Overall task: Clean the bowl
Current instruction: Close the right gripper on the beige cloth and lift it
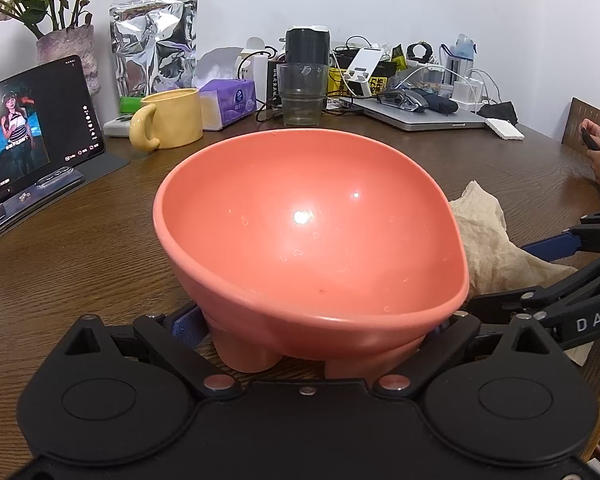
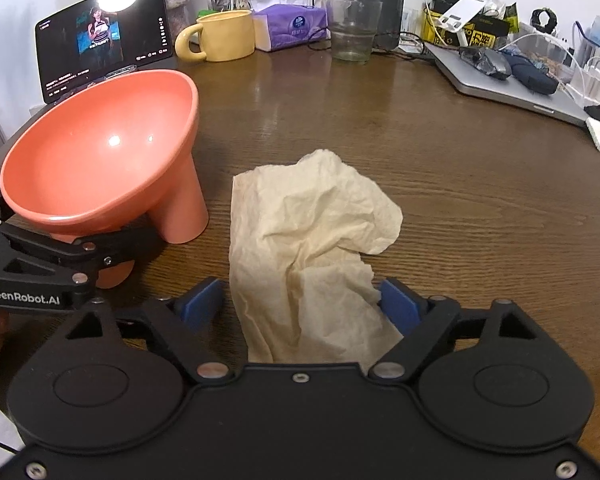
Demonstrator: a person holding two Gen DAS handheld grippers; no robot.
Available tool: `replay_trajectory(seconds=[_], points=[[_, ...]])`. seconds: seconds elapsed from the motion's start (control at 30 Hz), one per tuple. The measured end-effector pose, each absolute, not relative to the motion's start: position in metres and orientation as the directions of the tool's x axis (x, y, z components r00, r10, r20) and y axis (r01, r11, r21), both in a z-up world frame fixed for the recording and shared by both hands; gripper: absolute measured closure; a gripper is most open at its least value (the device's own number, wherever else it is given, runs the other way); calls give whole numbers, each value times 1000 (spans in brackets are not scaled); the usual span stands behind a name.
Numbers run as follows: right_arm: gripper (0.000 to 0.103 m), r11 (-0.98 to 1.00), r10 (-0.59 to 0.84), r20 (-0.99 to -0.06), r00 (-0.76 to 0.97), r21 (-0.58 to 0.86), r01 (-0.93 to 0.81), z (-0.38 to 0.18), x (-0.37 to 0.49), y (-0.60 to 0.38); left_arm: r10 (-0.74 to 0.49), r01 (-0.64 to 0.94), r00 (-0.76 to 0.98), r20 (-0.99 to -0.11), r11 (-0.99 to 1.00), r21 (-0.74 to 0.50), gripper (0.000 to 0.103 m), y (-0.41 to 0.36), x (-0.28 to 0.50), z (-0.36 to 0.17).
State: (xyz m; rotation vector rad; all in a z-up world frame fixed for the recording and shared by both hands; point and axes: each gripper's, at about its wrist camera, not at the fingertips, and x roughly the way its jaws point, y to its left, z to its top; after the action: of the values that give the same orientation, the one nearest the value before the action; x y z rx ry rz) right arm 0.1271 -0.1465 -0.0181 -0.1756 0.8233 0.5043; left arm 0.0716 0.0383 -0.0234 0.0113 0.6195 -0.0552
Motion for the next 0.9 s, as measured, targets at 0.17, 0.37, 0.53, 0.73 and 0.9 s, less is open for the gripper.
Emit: replay_trajectory(seconds=[0.17,0.37,0.53,0.73,0.9], points=[[31,866,363,-732,577,36,-498,-16,128,-144,-46,53,813,-580,999,-5,6,38,69,-23],[44,854,375,-731,570,35,-518,-14,129,-141,-47,53,813,-581,999,-6,6,39,68,-23],[61,837,391,-732,558,32,-546,-11,128,-138,-48,52,810,-584,999,-9,6,38,69,-23],[89,814,410,-731,545,23,-581,-9,126,-135,-49,57,810,-585,998,-4,6,37,70,-23],[97,786,423,-725,544,-5,-618,-10,121,-133,-51,62,809,-585,998,-1,6,36,69,-23]])
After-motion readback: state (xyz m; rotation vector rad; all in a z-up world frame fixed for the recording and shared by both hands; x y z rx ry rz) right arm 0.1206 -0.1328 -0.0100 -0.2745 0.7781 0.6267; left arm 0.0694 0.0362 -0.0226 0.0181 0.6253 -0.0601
